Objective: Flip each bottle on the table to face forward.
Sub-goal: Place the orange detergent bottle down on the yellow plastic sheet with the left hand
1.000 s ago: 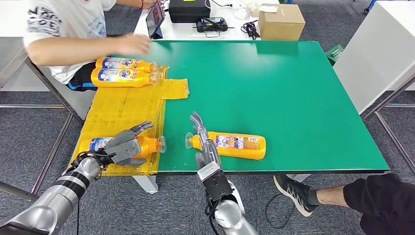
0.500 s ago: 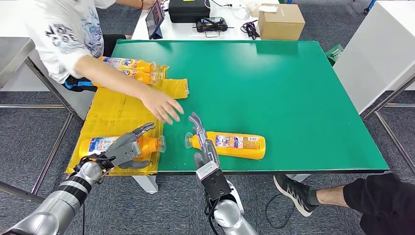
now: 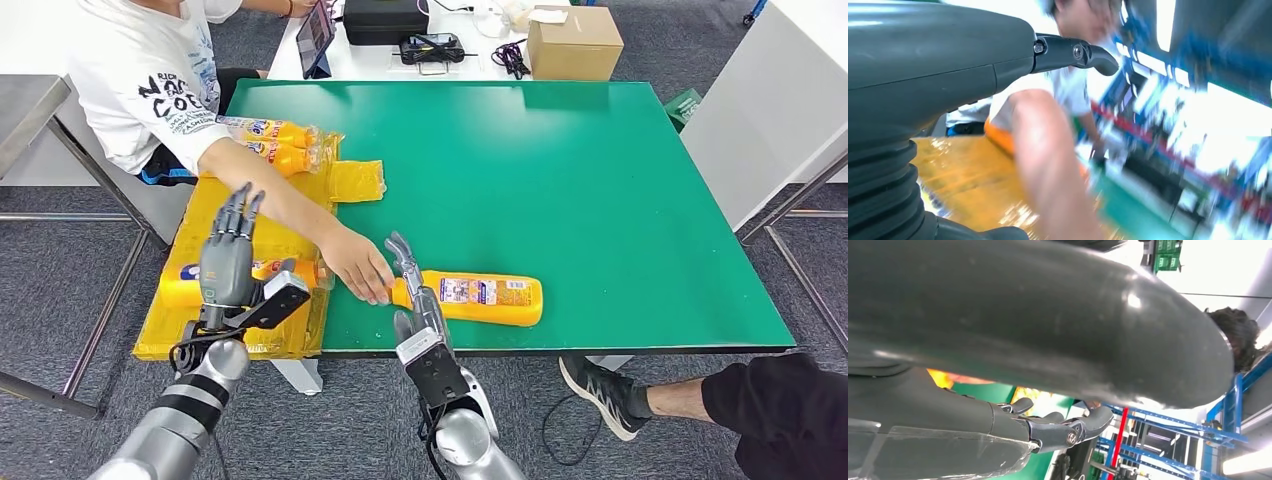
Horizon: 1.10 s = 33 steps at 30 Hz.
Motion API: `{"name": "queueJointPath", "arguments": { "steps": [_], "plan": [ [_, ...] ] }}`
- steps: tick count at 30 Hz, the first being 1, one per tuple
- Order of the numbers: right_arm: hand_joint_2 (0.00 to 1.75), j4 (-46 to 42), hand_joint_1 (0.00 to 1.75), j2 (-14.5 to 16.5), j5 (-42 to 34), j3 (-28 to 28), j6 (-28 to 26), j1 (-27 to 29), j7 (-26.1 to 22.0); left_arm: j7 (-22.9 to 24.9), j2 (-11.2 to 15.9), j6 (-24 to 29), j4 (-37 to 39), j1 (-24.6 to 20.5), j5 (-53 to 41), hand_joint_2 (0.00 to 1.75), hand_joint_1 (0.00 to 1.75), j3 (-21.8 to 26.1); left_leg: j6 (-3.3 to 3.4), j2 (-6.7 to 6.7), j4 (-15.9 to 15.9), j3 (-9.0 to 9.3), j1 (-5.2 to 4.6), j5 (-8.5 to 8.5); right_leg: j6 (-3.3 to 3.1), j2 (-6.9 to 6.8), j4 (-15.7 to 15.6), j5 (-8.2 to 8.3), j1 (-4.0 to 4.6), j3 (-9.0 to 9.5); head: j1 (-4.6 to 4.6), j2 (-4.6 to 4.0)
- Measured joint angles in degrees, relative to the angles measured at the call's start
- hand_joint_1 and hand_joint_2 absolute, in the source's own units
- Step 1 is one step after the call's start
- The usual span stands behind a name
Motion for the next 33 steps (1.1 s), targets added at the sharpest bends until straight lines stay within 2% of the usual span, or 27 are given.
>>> {"name": "queueJointPath", "arguments": {
  "steps": [3, 6, 9, 12, 16, 20, 33],
  "plan": [
    [0.0, 0.31, 0.0, -0.05, 0.47, 0.14, -1.62, 0.06, 0.15, -2.94, -3.37, -2.32, -4.71, 2.52, 10.26, 1.75, 0.0, 3.52, 0.0, 0.01, 0.0, -0.03, 0.01, -0.01, 0.0, 0.0, -0.02, 0.0, 0.01, -0.07, -0.01, 0.0],
    [0.0, 0.36, 0.0, -0.24, 0.74, -0.04, -3.13, 0.54, 0.35, -3.62, -6.36, -10.4, -10.77, 5.34, 23.67, 1.75, 0.0, 6.63, 0.0, 0.02, 0.0, -0.05, 0.02, -0.01, 0.0, 0.01, -0.01, 0.0, 0.02, -0.1, -0.01, 0.0],
    [0.0, 0.33, 0.0, -0.49, 1.23, -0.48, -3.96, 1.29, 0.45, -2.3, -7.92, -18.77, -16.37, 7.53, 32.29, 1.75, 0.0, 8.05, 0.0, 0.02, -0.01, -0.07, 0.03, -0.01, 0.0, 0.01, -0.01, 0.0, 0.04, -0.11, -0.02, 0.0],
    [0.0, 0.22, 0.0, -0.68, 1.68, -1.19, -4.46, 2.1, 0.45, -1.2, -8.55, -23.91, -20.62, 8.94, 36.16, 1.75, 0.0, 8.55, 0.0, 0.02, -0.01, -0.07, 0.03, -0.01, 0.0, 0.01, -0.01, 0.0, 0.04, -0.11, -0.02, 0.0],
    [0.0, 0.05, 0.0, -0.71, 1.74, -2.15, -4.61, 2.84, 0.45, -1.13, -8.68, -25.13, -23.9, 9.9, 36.44, 1.75, 0.0, 8.74, 0.0, 0.02, -0.01, -0.07, 0.03, -0.01, 0.0, 0.01, -0.01, 0.0, 0.03, -0.11, -0.02, 0.0],
    [1.75, -0.14, 0.0, -0.73, 1.76, -2.42, -4.62, 3.06, 0.45, -1.13, -8.69, -25.34, -25.44, 10.28, 36.41, 1.75, 0.0, 8.86, 0.0, 0.02, -0.01, -0.07, 0.03, -0.01, 0.0, 0.01, -0.01, 0.0, 0.03, -0.11, -0.01, 0.0],
    [1.75, -0.28, 0.0, -0.73, 2.64, -3.71, -5.02, 3.09, 0.61, -1.08, -9.03, -25.68, -25.45, 10.26, 35.59, 1.75, 0.0, 9.28, 0.0, 0.02, -0.01, -0.07, 0.03, -0.01, 0.0, 0.01, -0.01, 0.0, 0.03, -0.12, -0.01, 0.0]
  ]
}}
